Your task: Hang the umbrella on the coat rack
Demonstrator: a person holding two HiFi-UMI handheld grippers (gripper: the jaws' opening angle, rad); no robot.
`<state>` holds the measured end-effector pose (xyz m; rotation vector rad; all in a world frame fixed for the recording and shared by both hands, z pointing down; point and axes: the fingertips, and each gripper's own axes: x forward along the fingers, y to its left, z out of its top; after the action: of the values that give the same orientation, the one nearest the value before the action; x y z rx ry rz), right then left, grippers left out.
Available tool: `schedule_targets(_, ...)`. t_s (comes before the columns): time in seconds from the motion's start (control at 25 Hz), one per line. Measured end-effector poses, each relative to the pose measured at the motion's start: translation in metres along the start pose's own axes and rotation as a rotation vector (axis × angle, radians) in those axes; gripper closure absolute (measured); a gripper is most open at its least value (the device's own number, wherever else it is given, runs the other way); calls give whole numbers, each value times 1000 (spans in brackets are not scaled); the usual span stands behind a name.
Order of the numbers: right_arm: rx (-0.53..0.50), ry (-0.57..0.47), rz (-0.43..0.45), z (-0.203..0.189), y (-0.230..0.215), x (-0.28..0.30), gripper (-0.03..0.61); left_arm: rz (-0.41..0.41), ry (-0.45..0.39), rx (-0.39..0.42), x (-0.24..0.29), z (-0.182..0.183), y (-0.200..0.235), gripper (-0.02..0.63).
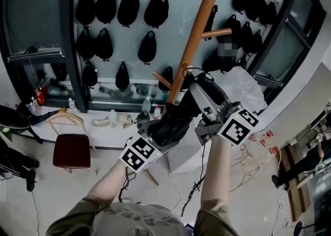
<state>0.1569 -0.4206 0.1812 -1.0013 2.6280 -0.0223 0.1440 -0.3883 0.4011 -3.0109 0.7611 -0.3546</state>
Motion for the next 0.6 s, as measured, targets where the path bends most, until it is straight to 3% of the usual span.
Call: schedule_targets(0.6, 23, 65, -75, -29, -31, 11, 372, 9, 23, -35, 16, -21, 11, 278)
